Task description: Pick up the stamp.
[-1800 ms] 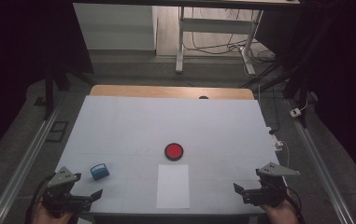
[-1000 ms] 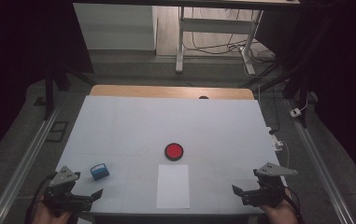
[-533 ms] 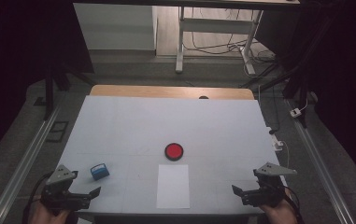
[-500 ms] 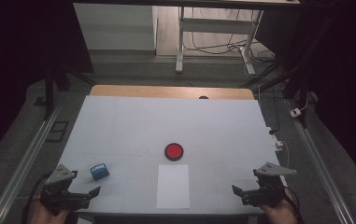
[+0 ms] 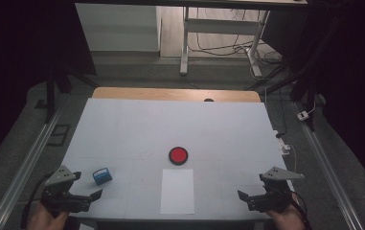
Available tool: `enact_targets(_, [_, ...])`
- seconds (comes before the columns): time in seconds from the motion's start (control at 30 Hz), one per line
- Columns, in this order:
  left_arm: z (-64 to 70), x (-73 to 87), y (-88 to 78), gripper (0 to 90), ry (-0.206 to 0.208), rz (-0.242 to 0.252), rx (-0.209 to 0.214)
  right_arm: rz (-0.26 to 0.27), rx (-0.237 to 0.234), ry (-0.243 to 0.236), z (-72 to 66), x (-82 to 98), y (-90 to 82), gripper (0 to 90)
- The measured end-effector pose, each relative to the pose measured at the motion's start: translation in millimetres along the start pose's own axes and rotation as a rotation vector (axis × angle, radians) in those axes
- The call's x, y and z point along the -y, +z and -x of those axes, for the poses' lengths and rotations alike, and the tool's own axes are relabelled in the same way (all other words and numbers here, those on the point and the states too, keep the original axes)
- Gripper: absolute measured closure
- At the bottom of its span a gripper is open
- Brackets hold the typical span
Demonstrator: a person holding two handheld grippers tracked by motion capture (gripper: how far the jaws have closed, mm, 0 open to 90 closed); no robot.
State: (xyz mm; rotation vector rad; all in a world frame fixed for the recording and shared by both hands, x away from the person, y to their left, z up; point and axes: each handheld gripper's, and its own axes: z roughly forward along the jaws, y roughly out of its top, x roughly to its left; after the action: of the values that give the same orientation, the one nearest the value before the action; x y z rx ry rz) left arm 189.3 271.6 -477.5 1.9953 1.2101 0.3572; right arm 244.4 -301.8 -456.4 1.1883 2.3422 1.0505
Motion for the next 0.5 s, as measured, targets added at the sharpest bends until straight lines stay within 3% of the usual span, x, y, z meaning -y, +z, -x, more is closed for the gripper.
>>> enact_targets(0.3, [-7.2,-8.5,8.5,0.8,0.023,-0.019,0.036,-0.008,-0.004,-0.008,-0.2,-0.3,0.5,0.0])
enact_targets(0.5, [-11.8,-12.5,12.8,0.0,0.038,-0.013,0.024,-0.01,-0.007,-0.008,-0.5,-0.4,0.9,0.0])
